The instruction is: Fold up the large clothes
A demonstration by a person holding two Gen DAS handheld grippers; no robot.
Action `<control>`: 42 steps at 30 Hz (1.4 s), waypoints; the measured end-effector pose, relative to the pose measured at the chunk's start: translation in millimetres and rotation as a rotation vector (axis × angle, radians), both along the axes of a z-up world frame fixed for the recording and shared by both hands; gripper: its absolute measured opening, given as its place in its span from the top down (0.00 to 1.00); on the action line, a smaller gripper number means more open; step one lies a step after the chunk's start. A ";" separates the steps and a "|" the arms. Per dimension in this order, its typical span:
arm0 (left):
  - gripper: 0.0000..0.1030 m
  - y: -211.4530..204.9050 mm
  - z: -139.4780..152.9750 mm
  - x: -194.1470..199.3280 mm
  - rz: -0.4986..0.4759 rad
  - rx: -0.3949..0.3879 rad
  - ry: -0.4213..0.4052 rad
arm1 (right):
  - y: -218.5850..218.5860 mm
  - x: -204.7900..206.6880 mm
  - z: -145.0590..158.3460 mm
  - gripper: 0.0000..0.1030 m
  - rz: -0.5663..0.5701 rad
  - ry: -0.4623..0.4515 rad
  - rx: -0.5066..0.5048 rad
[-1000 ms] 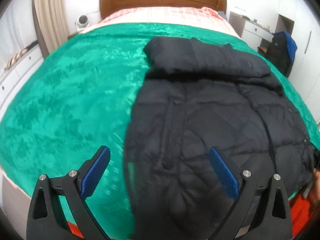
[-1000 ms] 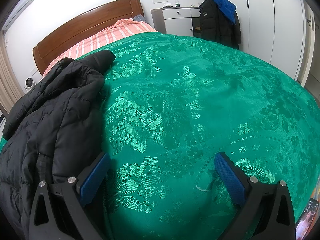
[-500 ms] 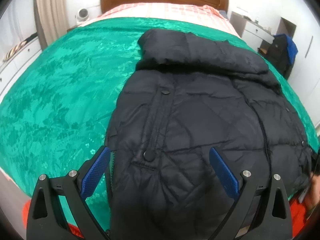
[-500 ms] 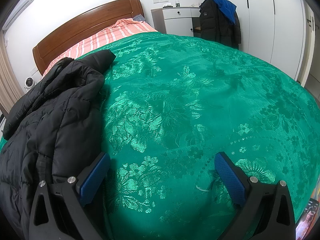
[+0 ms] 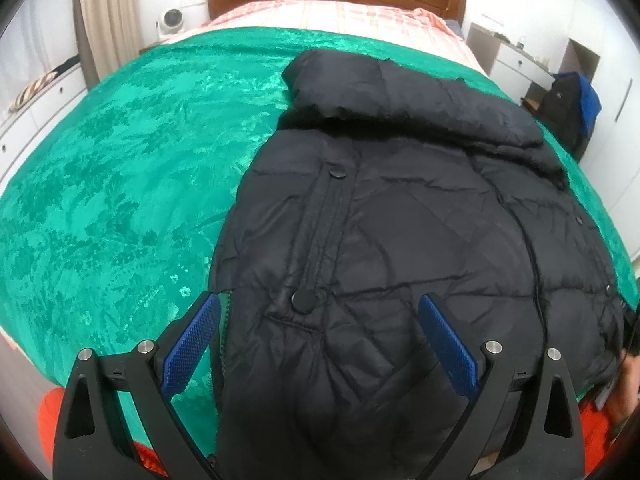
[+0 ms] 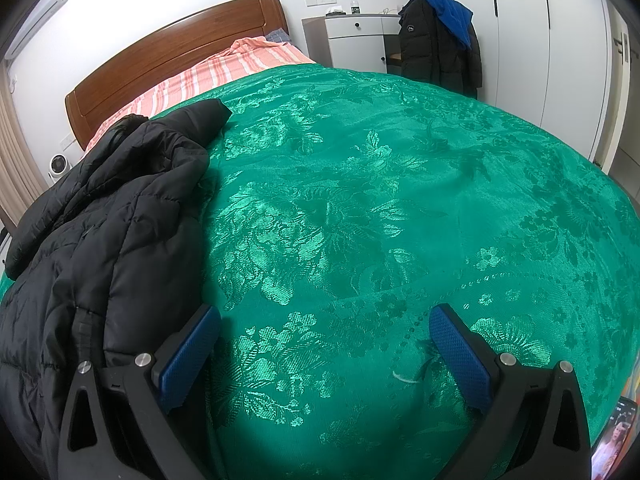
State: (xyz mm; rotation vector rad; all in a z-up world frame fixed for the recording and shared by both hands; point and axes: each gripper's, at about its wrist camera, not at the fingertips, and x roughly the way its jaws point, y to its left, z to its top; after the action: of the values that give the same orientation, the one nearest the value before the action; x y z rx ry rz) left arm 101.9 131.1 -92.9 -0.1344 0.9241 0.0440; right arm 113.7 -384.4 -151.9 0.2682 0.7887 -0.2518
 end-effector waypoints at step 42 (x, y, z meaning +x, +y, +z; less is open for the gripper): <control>0.03 -0.3 -3.5 -2.1 0.024 0.019 0.008 | 0.3 -0.1 -0.1 0.00 0.000 0.000 -0.001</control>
State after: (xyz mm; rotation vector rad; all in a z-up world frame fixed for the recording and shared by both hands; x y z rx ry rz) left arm 99.7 130.8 -96.4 -0.1280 0.9298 0.0757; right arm 113.5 -384.0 -152.0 0.2671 0.7885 -0.2527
